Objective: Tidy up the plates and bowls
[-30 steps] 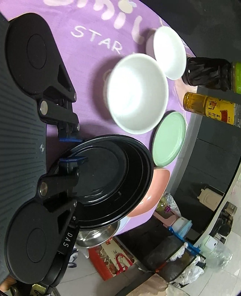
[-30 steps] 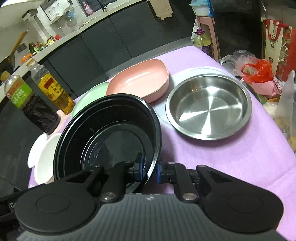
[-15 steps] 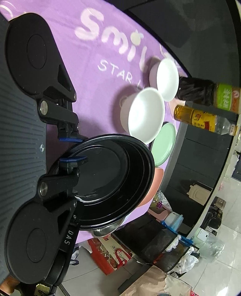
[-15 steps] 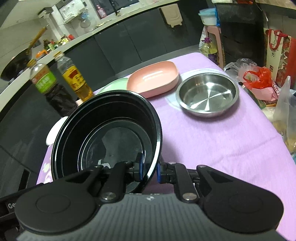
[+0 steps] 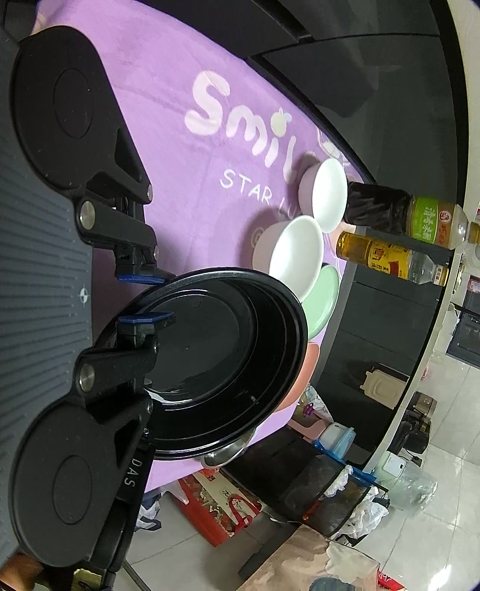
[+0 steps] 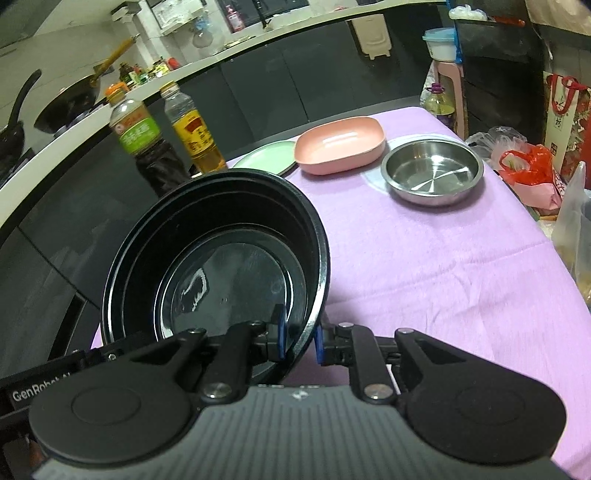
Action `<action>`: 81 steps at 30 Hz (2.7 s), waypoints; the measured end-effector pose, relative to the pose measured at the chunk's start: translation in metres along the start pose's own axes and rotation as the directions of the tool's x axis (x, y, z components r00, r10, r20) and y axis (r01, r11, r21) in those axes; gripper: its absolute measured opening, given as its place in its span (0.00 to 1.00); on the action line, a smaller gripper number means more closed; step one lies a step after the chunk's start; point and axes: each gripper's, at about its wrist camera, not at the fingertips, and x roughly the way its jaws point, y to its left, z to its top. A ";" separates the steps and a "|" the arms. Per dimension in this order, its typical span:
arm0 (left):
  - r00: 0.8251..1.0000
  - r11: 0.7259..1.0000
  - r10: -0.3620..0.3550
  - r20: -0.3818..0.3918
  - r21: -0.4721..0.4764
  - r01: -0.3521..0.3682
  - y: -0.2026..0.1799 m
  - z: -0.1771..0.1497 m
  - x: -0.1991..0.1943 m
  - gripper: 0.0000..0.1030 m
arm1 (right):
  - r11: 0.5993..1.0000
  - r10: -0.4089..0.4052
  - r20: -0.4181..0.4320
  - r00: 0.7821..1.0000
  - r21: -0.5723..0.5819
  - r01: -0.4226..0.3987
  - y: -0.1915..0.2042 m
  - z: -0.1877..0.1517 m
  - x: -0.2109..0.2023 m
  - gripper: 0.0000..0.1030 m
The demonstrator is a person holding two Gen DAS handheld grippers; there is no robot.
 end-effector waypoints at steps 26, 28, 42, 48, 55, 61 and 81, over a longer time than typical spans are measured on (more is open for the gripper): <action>0.995 0.999 0.045 -0.094 -0.008 -0.046 0.026 -0.027 -0.003 0.17 | 0.998 0.029 -0.137 0.990 -0.054 -0.037 0.017 -0.033 0.012 0.18; 0.992 0.999 0.038 -0.120 -0.017 -0.040 0.028 -0.026 0.000 0.17 | 0.998 0.030 -0.143 0.989 -0.053 -0.038 0.016 -0.033 0.013 0.18; 0.993 0.995 0.051 -0.103 -0.081 -0.060 0.043 -0.020 -0.002 0.21 | 0.998 0.049 -0.188 0.981 -0.016 -0.053 0.004 -0.031 0.018 0.41; 0.997 0.993 0.037 -0.061 -0.108 -0.044 0.050 -0.008 -0.012 0.21 | 0.999 0.041 -0.164 0.986 0.002 -0.042 -0.004 -0.023 0.015 0.41; 0.994 0.987 0.100 0.037 -0.131 -0.094 0.056 0.019 -0.017 0.29 | 1.000 0.020 -0.124 0.992 -0.003 -0.021 -0.007 -0.009 0.010 0.42; 0.993 0.985 0.117 0.005 -0.127 -0.116 0.057 0.036 0.004 0.29 | 1.000 0.003 -0.097 0.995 -0.023 -0.005 -0.004 0.008 0.015 0.42; 0.984 0.977 0.166 -0.069 -0.126 -0.174 0.060 0.092 0.081 0.29 | 0.993 0.027 -0.128 0.991 -0.113 -0.041 0.028 0.070 0.079 0.42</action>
